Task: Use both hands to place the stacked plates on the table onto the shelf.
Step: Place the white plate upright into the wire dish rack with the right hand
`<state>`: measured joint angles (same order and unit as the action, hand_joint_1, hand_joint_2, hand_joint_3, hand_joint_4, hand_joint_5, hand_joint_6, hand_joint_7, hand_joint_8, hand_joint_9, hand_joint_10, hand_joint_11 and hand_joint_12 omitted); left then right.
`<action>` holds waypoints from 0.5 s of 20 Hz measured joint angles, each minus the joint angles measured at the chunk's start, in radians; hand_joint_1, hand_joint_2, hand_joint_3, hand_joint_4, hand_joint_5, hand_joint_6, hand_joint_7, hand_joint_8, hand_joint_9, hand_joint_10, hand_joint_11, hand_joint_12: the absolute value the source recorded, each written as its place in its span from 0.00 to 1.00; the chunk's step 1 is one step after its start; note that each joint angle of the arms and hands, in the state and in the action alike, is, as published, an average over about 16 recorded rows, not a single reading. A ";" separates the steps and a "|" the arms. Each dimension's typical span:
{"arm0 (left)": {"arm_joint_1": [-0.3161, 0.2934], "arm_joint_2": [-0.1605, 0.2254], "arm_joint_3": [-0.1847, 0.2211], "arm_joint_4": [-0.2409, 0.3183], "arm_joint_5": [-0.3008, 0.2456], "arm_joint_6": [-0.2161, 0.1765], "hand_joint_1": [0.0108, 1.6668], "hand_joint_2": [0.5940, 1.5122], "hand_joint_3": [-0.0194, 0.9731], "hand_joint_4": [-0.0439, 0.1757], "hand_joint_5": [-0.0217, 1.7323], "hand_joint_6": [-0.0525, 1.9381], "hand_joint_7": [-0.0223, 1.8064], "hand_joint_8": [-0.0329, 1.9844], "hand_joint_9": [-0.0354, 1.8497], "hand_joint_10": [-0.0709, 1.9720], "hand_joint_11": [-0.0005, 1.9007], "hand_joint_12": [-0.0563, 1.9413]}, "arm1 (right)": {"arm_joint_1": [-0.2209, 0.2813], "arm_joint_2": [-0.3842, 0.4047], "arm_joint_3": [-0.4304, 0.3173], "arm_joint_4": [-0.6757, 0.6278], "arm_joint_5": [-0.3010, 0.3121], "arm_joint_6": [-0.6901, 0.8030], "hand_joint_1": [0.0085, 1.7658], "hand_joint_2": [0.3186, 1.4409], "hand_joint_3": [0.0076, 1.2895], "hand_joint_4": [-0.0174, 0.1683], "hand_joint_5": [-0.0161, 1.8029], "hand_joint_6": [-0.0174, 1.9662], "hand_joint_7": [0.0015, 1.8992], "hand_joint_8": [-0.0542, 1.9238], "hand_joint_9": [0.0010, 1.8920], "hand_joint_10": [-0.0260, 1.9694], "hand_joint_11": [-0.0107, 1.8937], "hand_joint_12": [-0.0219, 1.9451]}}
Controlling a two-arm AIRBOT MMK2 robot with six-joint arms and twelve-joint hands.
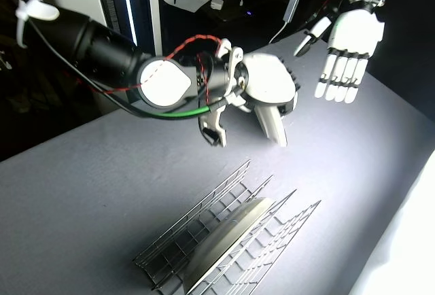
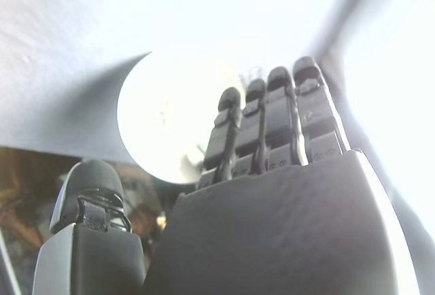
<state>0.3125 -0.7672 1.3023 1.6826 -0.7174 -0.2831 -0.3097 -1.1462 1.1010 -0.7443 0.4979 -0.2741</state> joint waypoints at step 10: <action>-0.026 0.042 0.021 0.012 -0.023 -0.016 0.00 0.56 0.03 0.20 0.05 0.03 0.02 0.02 0.03 0.04 0.01 0.04 | 0.102 0.104 -0.107 0.300 -0.101 -0.001 0.77 0.65 0.00 0.06 0.46 0.60 0.49 0.51 0.49 0.62 0.44 0.67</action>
<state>0.2869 -0.7252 1.3232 1.6942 -0.7403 -0.2988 -0.2080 -1.0419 0.9938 -0.4440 0.3968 -0.2754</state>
